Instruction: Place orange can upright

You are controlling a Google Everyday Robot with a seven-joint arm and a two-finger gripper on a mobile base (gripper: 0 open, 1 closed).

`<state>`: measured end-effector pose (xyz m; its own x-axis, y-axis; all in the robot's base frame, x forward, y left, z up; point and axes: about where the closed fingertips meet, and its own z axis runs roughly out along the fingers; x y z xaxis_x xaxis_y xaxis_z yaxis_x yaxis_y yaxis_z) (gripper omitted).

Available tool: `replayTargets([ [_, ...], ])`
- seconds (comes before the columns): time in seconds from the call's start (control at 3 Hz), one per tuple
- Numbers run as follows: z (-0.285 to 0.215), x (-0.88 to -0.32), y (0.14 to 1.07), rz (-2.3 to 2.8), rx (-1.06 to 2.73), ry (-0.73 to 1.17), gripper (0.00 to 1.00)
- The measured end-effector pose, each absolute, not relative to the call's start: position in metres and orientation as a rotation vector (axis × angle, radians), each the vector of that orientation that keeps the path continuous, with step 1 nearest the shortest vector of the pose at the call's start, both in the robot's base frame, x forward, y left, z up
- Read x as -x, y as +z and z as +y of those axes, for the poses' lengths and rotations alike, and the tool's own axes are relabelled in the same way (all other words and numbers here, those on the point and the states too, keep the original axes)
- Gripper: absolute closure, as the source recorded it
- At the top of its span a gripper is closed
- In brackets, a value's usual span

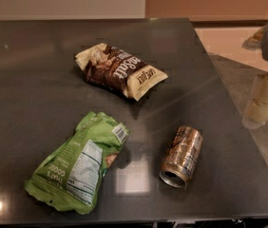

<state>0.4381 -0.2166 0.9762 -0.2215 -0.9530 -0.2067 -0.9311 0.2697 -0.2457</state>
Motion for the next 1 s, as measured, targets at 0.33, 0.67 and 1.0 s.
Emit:
replayTargets([
  [0.33, -0.217, -0.438, 0.976, 2.231, 1.725, -0.099, 0.0],
  [0.67, -0.202, -0.442, 0.97, 2.183, 1.829, -0.051, 0.0],
  [1.0, -0.175, -0.442, 0.96, 2.037, 1.999, 0.028, 0.0],
])
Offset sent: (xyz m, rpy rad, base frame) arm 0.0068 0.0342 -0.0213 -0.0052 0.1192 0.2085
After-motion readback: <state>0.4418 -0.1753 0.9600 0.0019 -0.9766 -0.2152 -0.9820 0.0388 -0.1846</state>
